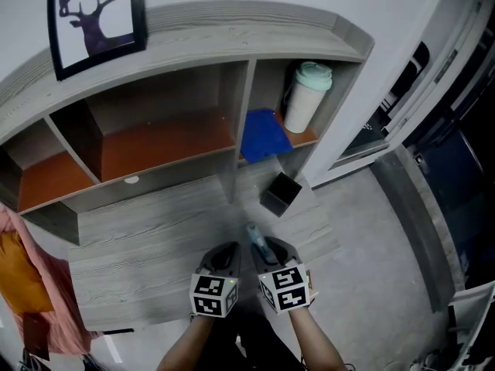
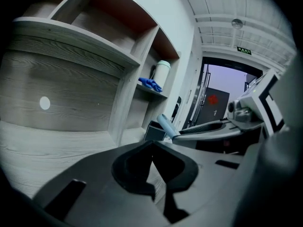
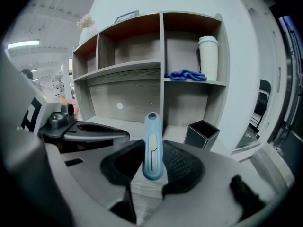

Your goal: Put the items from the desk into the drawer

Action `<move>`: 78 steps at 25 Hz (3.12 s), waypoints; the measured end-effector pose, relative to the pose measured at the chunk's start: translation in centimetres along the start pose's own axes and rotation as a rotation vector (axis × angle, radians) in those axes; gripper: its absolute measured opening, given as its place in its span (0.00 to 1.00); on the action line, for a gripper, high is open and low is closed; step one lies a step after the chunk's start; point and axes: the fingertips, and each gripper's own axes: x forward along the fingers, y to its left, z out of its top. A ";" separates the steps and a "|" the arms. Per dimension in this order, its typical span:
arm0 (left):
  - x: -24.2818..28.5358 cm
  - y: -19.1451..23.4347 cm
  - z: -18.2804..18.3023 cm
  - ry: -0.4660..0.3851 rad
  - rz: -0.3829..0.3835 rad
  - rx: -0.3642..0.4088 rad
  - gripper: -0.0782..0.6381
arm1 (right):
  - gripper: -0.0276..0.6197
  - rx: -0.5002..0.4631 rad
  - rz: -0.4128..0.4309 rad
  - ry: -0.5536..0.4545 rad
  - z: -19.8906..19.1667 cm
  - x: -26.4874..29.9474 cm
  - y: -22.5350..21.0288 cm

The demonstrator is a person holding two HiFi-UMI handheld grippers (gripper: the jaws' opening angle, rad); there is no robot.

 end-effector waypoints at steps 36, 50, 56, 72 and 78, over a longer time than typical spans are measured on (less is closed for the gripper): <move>6.6 -19.5 -7.3 0.190 -0.381 0.175 0.12 | 0.25 0.272 -0.338 0.031 -12.9 -13.4 -12.9; 7.6 -24.5 -12.6 0.269 -0.436 0.221 0.12 | 0.25 0.366 -0.354 0.066 -19.3 -15.5 -14.7; 8.6 -24.6 -14.1 0.280 -0.413 0.225 0.12 | 0.25 0.381 -0.334 0.056 -20.8 -14.6 -14.9; 10.3 -24.5 -21.2 0.344 -0.385 0.220 0.12 | 0.25 0.414 -0.288 0.056 -27.1 -11.3 -15.3; 11.4 -22.9 -23.9 0.370 -0.347 0.236 0.12 | 0.25 0.444 -0.252 0.093 -30.9 -9.2 -14.9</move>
